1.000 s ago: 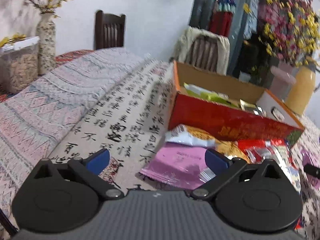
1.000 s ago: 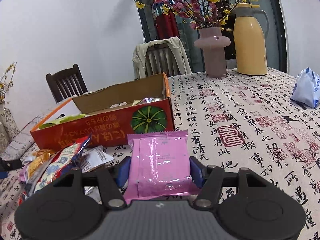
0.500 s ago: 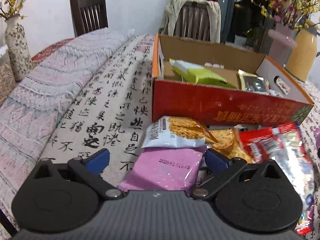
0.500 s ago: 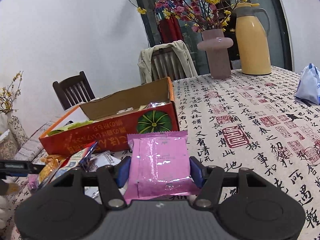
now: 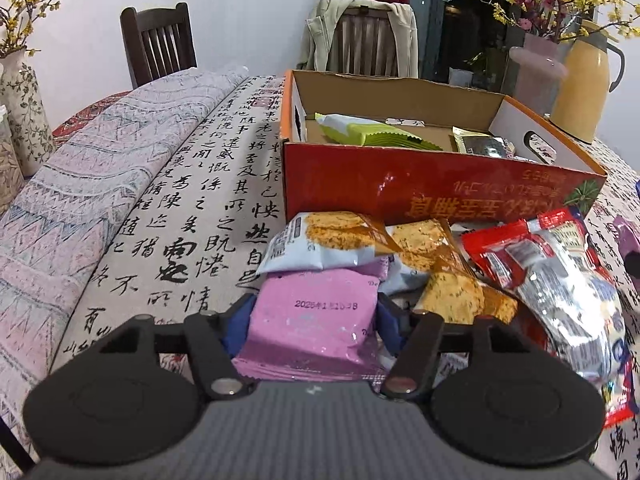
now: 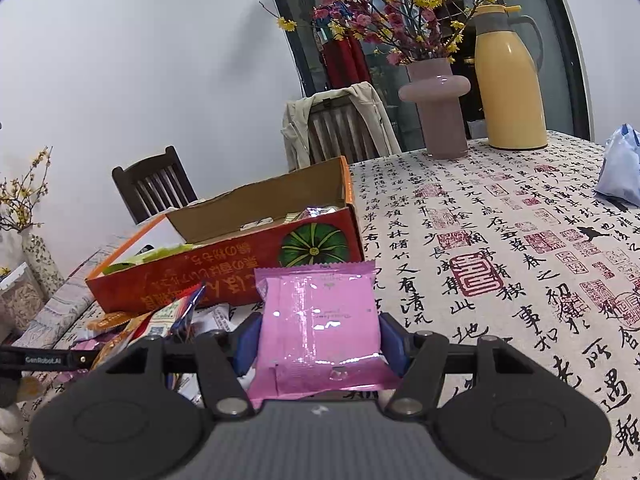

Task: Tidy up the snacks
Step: 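Grasp a second pink packet with the left tool while the right tool holds its pink packet, then carry both pink packets into the orange box and open both tools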

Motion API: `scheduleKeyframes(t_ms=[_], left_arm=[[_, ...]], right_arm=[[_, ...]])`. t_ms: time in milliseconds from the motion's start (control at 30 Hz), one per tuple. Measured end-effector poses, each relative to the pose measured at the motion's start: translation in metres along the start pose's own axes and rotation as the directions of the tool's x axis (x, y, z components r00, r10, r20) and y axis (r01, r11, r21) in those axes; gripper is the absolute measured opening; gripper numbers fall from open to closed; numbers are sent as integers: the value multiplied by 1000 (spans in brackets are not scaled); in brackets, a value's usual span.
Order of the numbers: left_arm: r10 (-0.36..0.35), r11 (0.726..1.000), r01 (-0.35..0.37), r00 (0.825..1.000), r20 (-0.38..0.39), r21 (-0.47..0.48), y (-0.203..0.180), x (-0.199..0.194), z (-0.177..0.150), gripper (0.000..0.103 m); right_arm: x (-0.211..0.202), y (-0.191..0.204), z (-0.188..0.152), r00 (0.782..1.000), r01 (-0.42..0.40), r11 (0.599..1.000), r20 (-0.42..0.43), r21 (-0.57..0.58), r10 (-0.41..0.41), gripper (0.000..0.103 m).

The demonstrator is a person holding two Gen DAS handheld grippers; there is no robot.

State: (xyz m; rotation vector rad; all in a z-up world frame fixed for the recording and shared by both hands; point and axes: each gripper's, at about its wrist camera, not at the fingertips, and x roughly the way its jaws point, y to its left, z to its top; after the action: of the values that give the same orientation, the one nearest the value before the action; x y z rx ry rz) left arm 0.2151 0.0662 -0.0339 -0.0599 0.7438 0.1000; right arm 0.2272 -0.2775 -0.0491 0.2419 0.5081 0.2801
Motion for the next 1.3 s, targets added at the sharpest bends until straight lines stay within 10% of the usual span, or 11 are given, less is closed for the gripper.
scheduleKeyframes(t_ms=[633,1300], left_arm=[[-40,999,42,982,185,-4,-6,-70,-8,63],[-39,998,50,944,328,-25,-53,-40,107,63]], right_arm=[[-12,18,4,999,36,996,44,-86,-32,61],[53,83,100,993,45,974,116,-220,-19,61]])
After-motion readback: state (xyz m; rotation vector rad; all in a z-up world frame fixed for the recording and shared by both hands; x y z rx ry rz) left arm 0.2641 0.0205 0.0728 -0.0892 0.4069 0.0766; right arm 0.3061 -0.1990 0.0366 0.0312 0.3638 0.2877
